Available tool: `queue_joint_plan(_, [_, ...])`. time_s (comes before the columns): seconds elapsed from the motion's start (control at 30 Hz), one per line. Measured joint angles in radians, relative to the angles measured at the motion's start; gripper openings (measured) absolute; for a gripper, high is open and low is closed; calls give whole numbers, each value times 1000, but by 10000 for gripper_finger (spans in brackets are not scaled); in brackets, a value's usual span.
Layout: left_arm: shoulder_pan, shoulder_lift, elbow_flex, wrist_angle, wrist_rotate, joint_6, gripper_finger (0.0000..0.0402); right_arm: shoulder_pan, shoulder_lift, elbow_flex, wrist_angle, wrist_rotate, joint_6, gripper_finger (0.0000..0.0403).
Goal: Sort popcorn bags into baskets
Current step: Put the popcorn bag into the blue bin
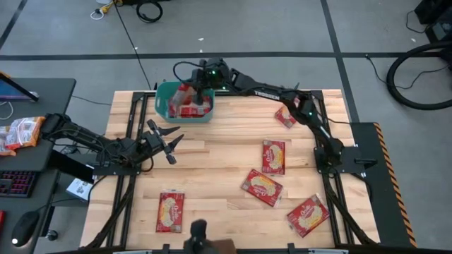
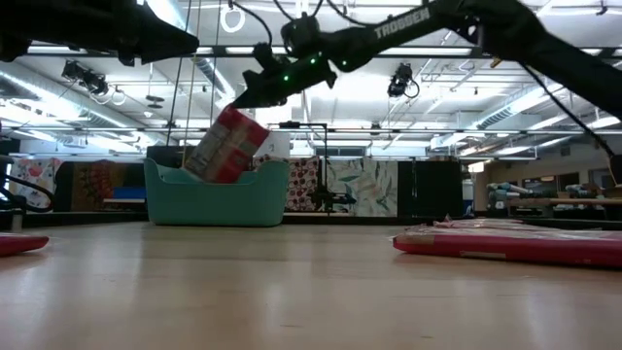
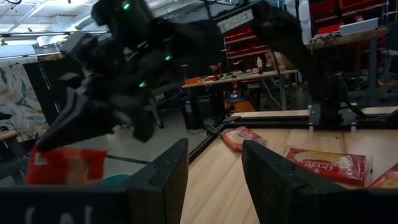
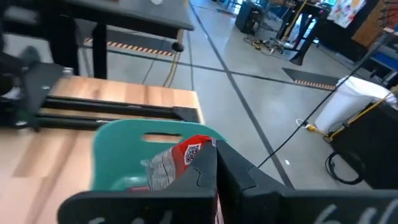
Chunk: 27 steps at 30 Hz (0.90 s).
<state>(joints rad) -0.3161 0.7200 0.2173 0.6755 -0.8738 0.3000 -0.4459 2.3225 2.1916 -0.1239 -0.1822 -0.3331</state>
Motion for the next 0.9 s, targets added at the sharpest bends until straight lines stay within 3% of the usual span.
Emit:
queue_joint_plan(0.23, [0, 0, 0, 0, 0, 0, 155, -69, 94, 103, -27, -143, 42, 2])
queue_joint_plan(0.43, [0, 0, 0, -19, 0, 0, 155, -93, 110, 99, -273, -154, 39, 14])
queue_joint_plan(0.9, [0, 0, 0, -18, -4, -1, 155, -75, 78, 100, -501, -152, 29, 31])
